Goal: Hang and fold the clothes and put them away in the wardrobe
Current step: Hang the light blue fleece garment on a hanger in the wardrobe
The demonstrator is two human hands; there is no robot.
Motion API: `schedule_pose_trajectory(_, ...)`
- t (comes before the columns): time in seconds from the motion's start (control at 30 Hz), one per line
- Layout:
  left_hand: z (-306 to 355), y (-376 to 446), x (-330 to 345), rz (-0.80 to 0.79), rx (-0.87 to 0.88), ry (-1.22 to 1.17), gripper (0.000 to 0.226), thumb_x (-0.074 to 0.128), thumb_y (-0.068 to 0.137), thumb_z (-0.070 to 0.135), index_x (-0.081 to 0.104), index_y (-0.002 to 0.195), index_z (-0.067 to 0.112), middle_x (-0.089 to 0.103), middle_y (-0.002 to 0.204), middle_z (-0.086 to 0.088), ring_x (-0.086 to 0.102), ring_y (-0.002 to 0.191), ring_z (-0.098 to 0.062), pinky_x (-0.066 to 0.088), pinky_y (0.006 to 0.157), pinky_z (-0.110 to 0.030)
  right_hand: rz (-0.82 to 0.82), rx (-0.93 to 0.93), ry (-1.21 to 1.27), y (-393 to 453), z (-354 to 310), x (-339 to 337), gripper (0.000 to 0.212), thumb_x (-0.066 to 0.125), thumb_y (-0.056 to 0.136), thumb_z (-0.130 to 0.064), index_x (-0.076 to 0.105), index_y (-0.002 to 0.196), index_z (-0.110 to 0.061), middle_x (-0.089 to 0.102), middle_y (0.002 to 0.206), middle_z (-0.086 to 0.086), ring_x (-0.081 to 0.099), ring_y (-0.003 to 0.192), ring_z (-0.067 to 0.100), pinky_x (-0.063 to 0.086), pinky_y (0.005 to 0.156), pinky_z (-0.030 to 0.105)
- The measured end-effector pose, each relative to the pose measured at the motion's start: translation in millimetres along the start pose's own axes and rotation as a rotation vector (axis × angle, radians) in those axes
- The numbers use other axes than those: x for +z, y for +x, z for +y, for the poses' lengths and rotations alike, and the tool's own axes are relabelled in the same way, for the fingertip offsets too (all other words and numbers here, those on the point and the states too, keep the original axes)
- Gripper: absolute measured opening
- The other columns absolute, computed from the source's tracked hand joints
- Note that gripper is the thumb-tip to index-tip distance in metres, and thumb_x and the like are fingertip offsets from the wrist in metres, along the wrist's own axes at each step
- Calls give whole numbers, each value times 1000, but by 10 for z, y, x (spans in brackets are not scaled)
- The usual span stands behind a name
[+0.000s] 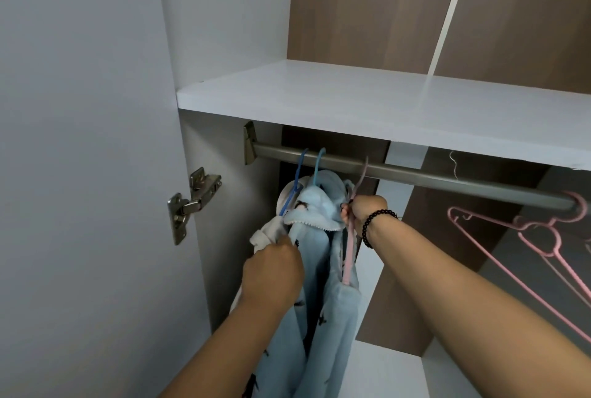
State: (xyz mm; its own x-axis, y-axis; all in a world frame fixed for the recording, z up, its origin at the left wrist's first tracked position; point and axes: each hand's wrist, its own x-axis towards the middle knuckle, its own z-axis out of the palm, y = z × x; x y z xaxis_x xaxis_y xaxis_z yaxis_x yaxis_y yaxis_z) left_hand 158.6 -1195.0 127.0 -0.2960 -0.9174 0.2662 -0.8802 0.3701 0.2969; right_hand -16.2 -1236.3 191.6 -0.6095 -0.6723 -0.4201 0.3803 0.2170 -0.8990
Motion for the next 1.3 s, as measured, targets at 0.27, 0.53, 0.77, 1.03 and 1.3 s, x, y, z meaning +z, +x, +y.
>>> schedule_pose_trajectory(0.27,-126,-59,50,63,70,-194,36,35,101,41,57,115,18,68,91,-4,64,78,-22,46,63,-30,6,-115,-8,19,96,-11,23,35,96,9,51,108,-2,49,64,11,46,49,17,47,36,19)
schedule_pose_trajectory(0.53,-3,-317,80,-55,22,-436,30,42,98,44,57,91,19,64,79,2,61,72,-16,52,64,-33,65,-358,-216,-144,358,-469,18,54,87,0,66,92,-13,65,84,3,65,82,22,56,82,34)
schedule_pose_trajectory(0.77,189,-777,97,-131,-40,-578,20,49,95,40,56,104,23,66,92,7,63,81,-13,54,77,-37,19,-442,-207,-919,967,-1156,27,52,89,4,66,92,-18,67,94,-1,64,91,18,55,83,34)
schedule_pose_trajectory(1.03,629,-1601,40,-243,-84,-700,21,49,96,27,58,114,29,60,98,16,59,83,0,50,76,-24,38,-453,-263,-1673,1504,-2164,26,54,90,0,68,93,-22,69,96,-2,64,92,10,52,92,36)
schedule_pose_trajectory(1.3,1286,-2799,33,-393,10,-693,15,49,96,28,61,105,31,64,104,12,66,88,-7,53,86,-32,133,-395,-331,-2637,1921,-3332,30,58,87,0,67,91,-28,67,99,-4,63,87,15,55,82,35)
